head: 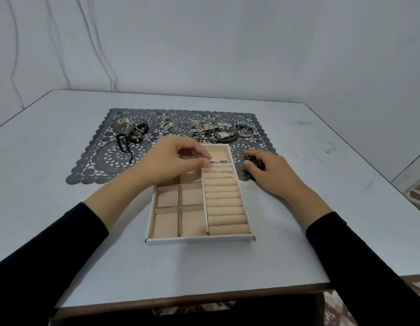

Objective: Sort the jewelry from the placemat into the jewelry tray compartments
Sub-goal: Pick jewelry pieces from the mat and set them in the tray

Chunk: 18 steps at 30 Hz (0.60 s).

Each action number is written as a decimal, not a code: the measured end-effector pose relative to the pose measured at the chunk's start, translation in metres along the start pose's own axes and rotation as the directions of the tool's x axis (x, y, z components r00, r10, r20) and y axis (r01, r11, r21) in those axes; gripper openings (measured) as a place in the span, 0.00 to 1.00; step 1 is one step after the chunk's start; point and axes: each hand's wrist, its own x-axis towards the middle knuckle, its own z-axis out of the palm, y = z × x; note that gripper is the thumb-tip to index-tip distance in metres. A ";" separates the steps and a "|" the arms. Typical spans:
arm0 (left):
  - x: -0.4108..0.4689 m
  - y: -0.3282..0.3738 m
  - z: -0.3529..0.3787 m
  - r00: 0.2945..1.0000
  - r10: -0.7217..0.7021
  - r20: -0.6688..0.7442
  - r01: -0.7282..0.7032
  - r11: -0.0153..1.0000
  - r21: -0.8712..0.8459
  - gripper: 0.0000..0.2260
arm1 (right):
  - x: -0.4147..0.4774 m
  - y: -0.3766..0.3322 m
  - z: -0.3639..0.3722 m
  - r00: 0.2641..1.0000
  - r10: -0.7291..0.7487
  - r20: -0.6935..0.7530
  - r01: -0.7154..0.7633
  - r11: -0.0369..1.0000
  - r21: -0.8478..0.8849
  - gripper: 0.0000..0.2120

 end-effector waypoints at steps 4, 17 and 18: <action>0.008 -0.009 -0.018 0.977 -0.026 -0.210 0.012 0.998 -0.068 0.03 | 0.011 -0.004 0.000 0.997 -0.013 -0.077 0.016 0.999 0.043 0.14; 0.072 -0.082 -0.076 0.919 -0.143 -0.368 0.235 0.947 0.219 0.07 | 0.098 -0.026 0.013 0.983 -0.078 -0.164 0.109 0.975 0.191 0.06; 0.077 -0.085 -0.079 0.921 -0.138 -0.364 0.236 0.942 0.239 0.08 | 0.106 -0.027 0.015 0.984 -0.084 -0.158 0.115 0.973 0.199 0.06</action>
